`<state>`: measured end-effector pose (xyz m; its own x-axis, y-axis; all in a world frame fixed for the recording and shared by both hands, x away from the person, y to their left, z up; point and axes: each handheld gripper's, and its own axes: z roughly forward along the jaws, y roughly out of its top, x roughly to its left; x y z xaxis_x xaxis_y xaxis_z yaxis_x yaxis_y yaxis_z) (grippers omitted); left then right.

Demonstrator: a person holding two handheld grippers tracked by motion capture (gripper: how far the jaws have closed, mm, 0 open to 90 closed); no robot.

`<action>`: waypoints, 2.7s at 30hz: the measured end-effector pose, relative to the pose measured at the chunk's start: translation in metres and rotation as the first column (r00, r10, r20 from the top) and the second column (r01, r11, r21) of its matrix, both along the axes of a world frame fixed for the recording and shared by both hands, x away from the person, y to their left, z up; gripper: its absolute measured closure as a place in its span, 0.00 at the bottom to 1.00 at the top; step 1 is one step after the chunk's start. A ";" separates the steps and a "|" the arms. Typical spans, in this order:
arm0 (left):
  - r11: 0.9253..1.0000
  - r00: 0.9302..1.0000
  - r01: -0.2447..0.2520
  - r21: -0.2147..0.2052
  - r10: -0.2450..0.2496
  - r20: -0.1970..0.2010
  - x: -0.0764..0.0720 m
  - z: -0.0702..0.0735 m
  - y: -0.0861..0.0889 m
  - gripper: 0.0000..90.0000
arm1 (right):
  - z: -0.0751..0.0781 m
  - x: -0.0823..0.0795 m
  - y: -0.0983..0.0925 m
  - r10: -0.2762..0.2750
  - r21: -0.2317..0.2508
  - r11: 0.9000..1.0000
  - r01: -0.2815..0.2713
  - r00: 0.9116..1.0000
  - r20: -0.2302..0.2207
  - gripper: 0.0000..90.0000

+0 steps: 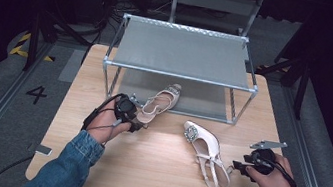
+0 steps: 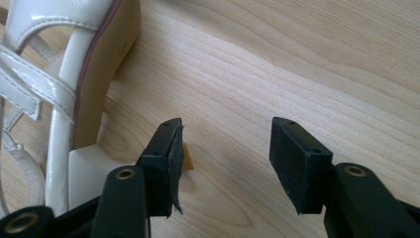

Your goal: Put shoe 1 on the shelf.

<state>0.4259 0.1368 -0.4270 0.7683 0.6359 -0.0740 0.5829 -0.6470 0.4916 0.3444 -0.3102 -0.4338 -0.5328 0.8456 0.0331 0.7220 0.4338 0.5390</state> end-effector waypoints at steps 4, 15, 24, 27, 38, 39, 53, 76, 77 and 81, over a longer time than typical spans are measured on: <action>0.999 0.999 0.032 -0.023 -0.032 0.002 0.003 -0.010 -0.006 0.66 | -0.001 0.000 0.000 0.009 -0.005 1.000 -0.009 1.000 0.000 0.54; 0.997 0.996 0.054 -0.059 -0.050 0.068 0.005 -0.020 -0.019 0.77 | 0.000 -0.001 -0.002 -0.003 -0.001 1.000 0.003 1.000 -0.004 0.54; 0.992 0.994 0.076 -0.100 -0.067 0.090 0.005 -0.024 -0.041 0.85 | -0.003 -0.004 -0.006 -0.019 0.001 1.000 0.019 1.000 -0.007 0.54; 0.992 0.993 0.075 -0.102 -0.064 0.102 0.005 -0.023 -0.046 0.87 | -0.003 -0.008 -0.010 -0.032 0.002 0.999 0.032 0.999 -0.014 0.54; 0.991 0.993 0.024 -0.128 -0.009 0.115 0.004 -0.015 -0.051 0.89 | -0.002 -0.008 -0.013 -0.040 0.005 0.999 0.040 0.999 -0.003 0.54; 0.991 0.993 0.022 -0.133 -0.006 0.119 0.004 -0.013 -0.051 0.89 | -0.002 -0.008 -0.013 -0.039 0.007 0.999 0.039 0.999 -0.003 0.54; 0.986 0.982 -0.047 -0.161 0.075 0.171 0.025 0.002 -0.056 0.90 | 0.000 -0.004 -0.009 -0.030 0.004 1.000 0.030 1.000 0.007 0.54; 0.981 0.951 -0.117 -0.154 0.155 0.267 0.082 -0.011 -0.053 0.89 | 0.003 -0.006 -0.011 -0.034 0.017 0.999 0.034 0.998 0.043 0.55; 0.979 0.951 -0.129 -0.157 0.167 0.262 0.083 -0.013 -0.055 0.89 | 0.003 -0.007 -0.011 -0.034 0.016 0.999 0.033 0.998 0.044 0.55; 0.976 0.960 -0.142 -0.165 0.177 0.218 0.090 -0.023 -0.057 0.89 | 0.004 -0.009 -0.013 -0.039 0.018 0.999 0.038 0.998 0.046 0.55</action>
<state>0.5159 0.0799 -0.4499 0.6651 0.7467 -0.0090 0.5324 -0.4657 0.7069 0.3354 -0.3230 -0.4299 -0.5013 0.8650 0.0239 0.7122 0.3967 0.5791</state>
